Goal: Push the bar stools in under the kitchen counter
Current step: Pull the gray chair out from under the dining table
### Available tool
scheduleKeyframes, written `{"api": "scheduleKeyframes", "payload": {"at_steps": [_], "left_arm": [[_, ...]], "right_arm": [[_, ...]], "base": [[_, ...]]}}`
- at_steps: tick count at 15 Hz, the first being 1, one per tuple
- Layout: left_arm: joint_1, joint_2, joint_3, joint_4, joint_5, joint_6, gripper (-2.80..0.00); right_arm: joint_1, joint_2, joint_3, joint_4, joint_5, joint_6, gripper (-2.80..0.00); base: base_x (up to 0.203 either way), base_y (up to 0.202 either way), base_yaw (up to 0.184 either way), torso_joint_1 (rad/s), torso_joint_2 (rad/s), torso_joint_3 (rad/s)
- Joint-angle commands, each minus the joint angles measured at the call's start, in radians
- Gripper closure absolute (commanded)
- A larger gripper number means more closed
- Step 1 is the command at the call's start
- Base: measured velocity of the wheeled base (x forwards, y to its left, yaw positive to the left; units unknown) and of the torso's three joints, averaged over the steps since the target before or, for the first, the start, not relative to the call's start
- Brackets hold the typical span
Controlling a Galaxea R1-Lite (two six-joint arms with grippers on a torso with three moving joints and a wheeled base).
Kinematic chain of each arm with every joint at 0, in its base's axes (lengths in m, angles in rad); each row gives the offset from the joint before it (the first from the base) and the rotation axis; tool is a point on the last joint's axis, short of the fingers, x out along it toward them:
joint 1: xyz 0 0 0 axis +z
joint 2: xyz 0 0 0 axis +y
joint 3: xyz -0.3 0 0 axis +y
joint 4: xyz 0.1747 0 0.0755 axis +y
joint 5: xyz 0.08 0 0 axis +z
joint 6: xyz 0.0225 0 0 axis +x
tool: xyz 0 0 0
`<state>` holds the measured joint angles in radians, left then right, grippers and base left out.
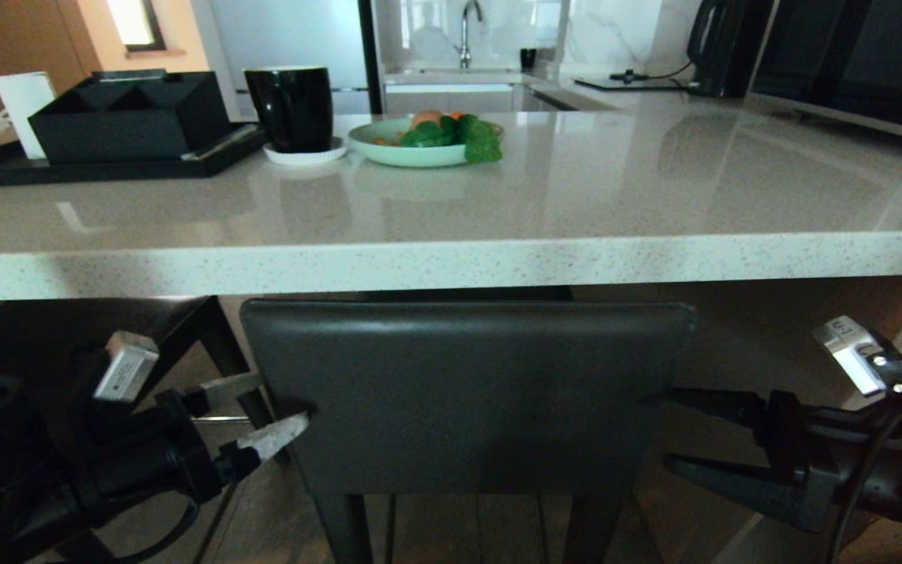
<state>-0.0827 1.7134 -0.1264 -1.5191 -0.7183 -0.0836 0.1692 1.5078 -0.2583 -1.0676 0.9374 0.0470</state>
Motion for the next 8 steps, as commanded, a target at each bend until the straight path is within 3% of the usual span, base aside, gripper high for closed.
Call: {"api": "scheduleKeyframes", "payload": {"at_steps": [1, 4, 8], "left_arm": [[-0.021, 0.065, -0.009, -0.011, -0.005, -0.001, -2.80], [-0.039, 0.064, -0.047, -0.011, -0.039, -0.002, -2.80], [-0.031, 0.069, -0.091, -0.011, -0.062, -0.005, -2.80]], "right_arm": [[0.041, 0.130, -0.001, -0.115, 0.009, 0.001, -2.80], [0.048, 0.233, -0.005, -0.293, 0.052, 0.006, -2.80], [0.047, 0.275, -0.050, -0.311, 0.093, 0.008, -2.80]], "base": [[0.000, 0.000, 0.000, 0.000, 0.00, 0.000], [0.000, 0.000, 0.000, 0.000, 0.00, 0.000], [0.000, 0.000, 0.000, 0.000, 0.00, 0.000]]}}
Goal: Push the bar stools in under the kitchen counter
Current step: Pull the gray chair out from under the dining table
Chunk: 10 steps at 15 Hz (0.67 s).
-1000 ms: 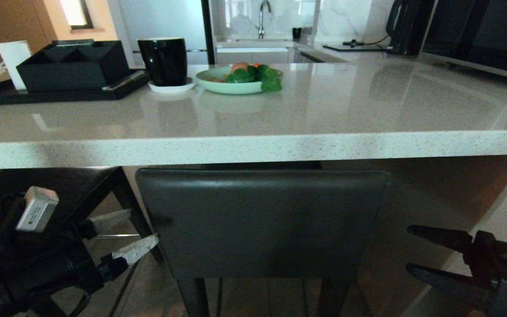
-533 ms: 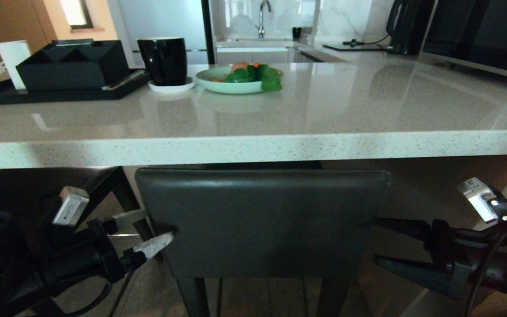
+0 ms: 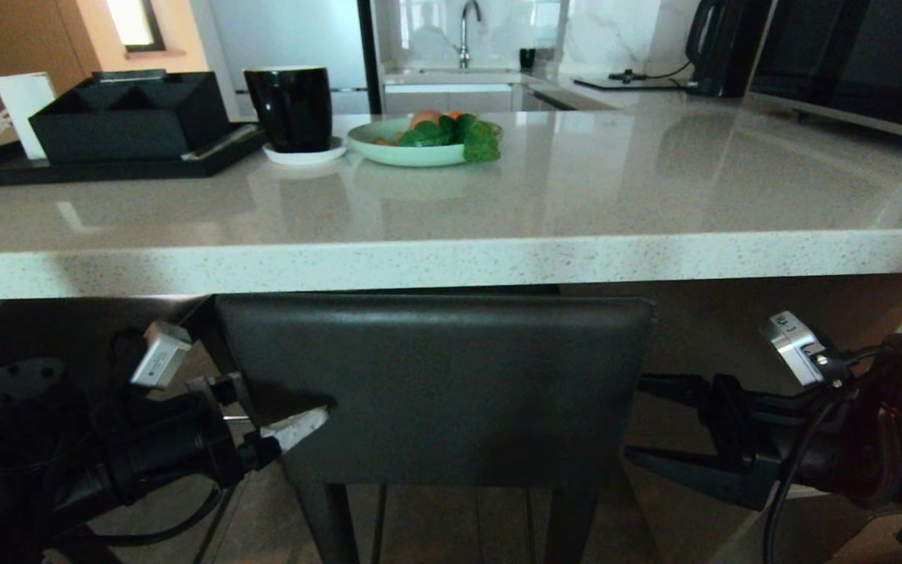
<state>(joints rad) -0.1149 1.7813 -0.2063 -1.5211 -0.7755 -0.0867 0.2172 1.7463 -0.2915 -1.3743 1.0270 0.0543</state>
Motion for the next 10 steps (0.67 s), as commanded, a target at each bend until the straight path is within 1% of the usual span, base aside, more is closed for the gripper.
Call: {"api": "scheduleKeyframes", "payload": {"at_steps": [1, 7, 10], "left_arm": [[0.003, 0.001, -0.010, -0.009, -0.005, -0.002, -2.80], [0.009, 0.007, 0.010, -0.009, -0.011, -0.001, -2.80], [0.009, 0.021, 0.012, -0.009, -0.030, 0.001, -2.80]], "right_arm": [[-0.007, 0.036, -0.020, -0.005, 0.002, 0.001, -2.80], [-0.080, 0.047, -0.041, -0.006, -0.005, -0.005, -2.80], [-0.082, 0.075, -0.050, -0.010, -0.005, -0.006, -2.80]], "base": [[0.000, 0.000, 0.000, 0.000, 0.00, 0.000], [0.000, 0.000, 0.000, 0.000, 0.00, 0.000], [0.000, 0.000, 0.000, 0.000, 0.00, 0.000]]}}
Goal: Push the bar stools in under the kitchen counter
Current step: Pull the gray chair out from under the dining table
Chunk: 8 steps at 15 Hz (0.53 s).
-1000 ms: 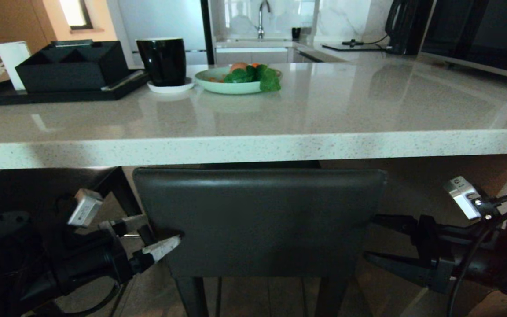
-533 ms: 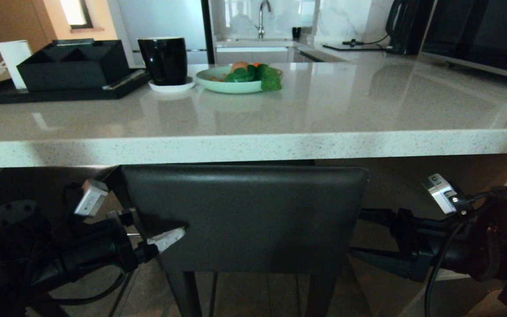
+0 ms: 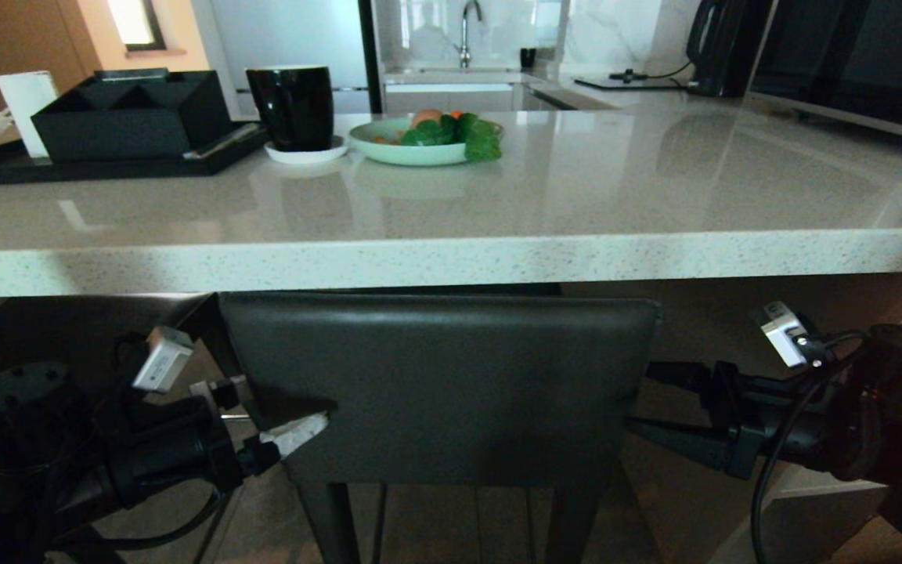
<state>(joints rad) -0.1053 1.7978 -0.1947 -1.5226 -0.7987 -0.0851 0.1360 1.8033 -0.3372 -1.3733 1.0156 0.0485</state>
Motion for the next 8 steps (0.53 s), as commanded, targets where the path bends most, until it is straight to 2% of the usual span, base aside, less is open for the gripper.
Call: {"api": "scheduleKeyframes", "payload": {"at_steps": [1, 4, 8], "left_arm": [[-0.002, 0.005, 0.000, -0.007, -0.008, -0.001, -2.80], [-0.008, -0.003, -0.002, -0.007, -0.039, -0.001, -2.80], [-0.013, -0.014, 0.001, -0.007, -0.048, -0.002, -2.80]], "right_arm": [[0.005, 0.037, -0.004, -0.034, 0.006, 0.000, -2.80], [0.031, 0.128, -0.006, -0.144, 0.002, 0.008, -2.80], [0.081, 0.166, -0.032, -0.157, 0.008, 0.015, -2.80]], "base": [[0.000, 0.000, 0.000, 0.000, 0.00, 0.000], [0.000, 0.000, 0.000, 0.000, 0.00, 0.000], [0.000, 0.000, 0.000, 0.000, 0.00, 0.000]]}}
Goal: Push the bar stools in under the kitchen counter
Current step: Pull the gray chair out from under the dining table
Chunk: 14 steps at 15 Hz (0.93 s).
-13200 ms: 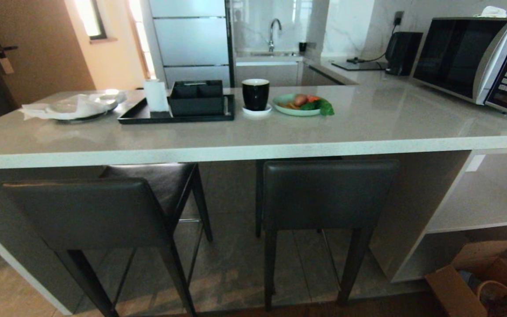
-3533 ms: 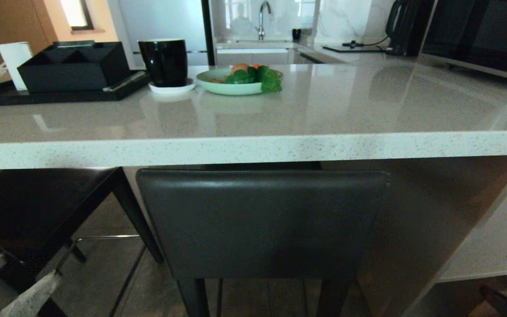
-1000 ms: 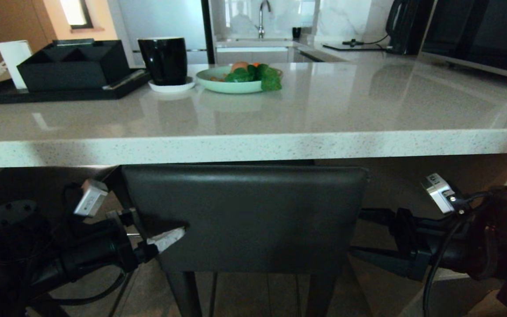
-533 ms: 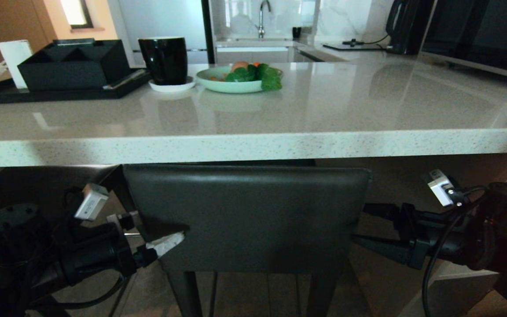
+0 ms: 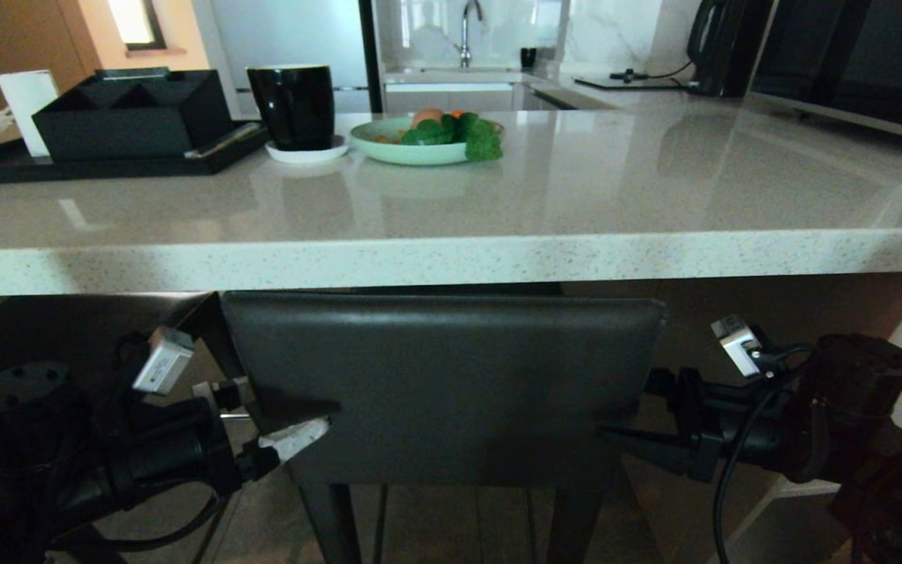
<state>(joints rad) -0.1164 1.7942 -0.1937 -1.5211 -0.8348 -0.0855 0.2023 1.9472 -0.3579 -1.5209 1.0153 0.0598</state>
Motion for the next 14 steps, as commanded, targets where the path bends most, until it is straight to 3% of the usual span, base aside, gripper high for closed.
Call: {"api": "scheduleKeyframes", "payload": {"at_steps": [1, 12, 14], "left_arm": [[-0.003, -0.012, 0.000, -0.009, -0.029, 0.000, -2.80], [-0.011, -0.024, 0.022, -0.009, -0.032, 0.004, -2.80], [-0.009, -0.025, 0.023, -0.009, -0.032, 0.004, -2.80]], "right_arm": [[0.027, 0.022, -0.017, -0.009, 0.012, 0.010, -2.80], [0.059, 0.015, -0.046, -0.009, 0.011, 0.025, -2.80], [0.057, 0.007, -0.046, -0.009, 0.009, 0.026, -2.80]], "base": [[0.000, 0.000, 0.000, 0.000, 0.00, 0.000], [0.000, 0.000, 0.000, 0.000, 0.00, 0.000], [-0.124, 0.000, 0.000, 0.004, 0.00, 0.000]]}}
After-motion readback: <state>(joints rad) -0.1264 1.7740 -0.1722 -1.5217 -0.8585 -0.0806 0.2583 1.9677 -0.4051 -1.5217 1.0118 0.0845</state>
